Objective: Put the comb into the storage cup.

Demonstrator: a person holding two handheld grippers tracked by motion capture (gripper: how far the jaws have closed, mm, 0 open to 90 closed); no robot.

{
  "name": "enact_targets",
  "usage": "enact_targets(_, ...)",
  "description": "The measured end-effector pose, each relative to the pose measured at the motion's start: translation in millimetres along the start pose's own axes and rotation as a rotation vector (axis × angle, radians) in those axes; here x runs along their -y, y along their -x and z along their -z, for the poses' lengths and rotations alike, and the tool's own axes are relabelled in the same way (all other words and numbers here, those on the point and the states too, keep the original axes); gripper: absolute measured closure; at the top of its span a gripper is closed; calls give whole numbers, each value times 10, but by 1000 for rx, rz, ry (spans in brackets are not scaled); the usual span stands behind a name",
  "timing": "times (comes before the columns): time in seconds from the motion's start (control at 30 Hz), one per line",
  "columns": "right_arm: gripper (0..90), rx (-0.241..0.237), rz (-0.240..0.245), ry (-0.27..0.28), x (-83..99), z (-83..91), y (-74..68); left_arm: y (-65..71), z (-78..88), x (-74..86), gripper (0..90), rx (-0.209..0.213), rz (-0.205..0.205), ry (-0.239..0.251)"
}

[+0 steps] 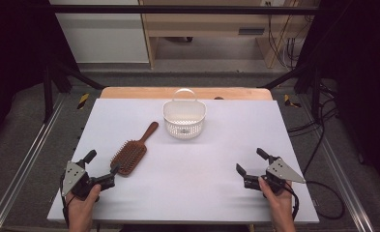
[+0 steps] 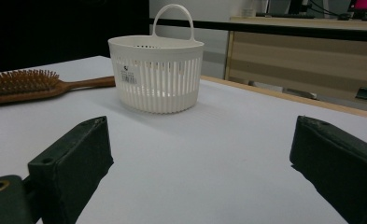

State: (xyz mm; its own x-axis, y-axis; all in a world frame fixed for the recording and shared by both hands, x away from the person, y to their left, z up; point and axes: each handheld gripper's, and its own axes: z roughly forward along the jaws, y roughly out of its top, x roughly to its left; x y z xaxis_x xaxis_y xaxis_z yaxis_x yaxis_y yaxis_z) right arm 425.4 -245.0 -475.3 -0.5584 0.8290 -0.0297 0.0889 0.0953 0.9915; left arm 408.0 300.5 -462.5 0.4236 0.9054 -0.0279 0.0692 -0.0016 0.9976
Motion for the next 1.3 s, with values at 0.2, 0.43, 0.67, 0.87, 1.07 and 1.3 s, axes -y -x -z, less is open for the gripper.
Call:
enact_targets(0.2, 56, 0, 1, 3, -6, 12, -4, 9, 3, -6, 29, -8, 9, -8)
enact_targets(0.43, 56, 3, 0, -1, -4, 12, 5, 38, -17, -6, 49, -31, 23, -35)
enact_targets(0.67, 56, 1, 0, -7, 3, -3, -2, 70, -3, -8, 52, -37, 32, -43)
enact_targets(0.87, 53, 1, -8, -6, 5, -1, 0, 85, -16, 2, 75, -53, 40, -69)
enact_targets(1.07, 53, 1, -9, -10, 9, -6, -1, 115, -7, -17, 145, -58, 66, -99)
enact_targets(1.3, 53, 1, -4, -25, 27, -25, 0, 202, -6, -134, 340, -110, 71, -156)
